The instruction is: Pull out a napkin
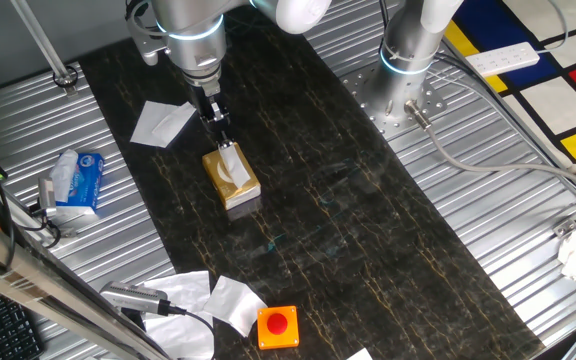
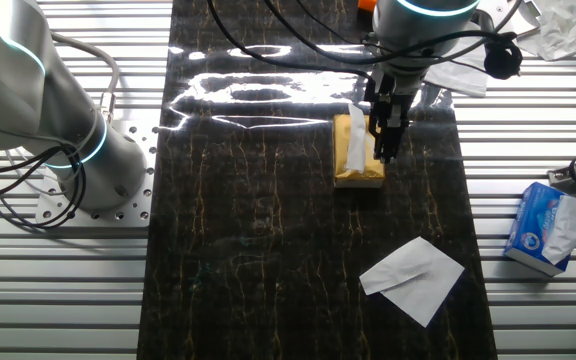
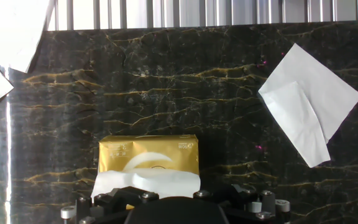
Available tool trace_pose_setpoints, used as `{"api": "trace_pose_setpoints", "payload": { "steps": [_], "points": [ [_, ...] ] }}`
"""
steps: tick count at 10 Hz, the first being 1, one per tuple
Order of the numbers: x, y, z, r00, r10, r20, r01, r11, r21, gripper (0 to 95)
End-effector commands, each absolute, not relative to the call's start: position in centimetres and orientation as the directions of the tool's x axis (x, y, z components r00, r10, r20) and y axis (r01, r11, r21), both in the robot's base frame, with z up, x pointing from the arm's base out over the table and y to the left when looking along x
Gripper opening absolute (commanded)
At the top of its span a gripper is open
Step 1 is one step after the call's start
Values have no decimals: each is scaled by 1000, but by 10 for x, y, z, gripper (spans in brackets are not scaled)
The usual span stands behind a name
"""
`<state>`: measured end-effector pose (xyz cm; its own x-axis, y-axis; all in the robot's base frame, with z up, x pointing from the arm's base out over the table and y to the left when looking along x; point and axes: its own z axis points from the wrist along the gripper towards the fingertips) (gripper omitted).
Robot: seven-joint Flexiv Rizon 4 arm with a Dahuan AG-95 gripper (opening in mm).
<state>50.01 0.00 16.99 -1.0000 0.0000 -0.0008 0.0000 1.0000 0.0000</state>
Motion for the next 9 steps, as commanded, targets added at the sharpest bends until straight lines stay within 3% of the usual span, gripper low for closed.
{"api": "trace_pose_setpoints", "payload": {
  "steps": [1,9],
  "points": [
    [500,-1,170,-992,-123,37,-122,992,23,0],
    [498,-4,172,-991,-128,47,-127,992,18,0]
  ]
}}
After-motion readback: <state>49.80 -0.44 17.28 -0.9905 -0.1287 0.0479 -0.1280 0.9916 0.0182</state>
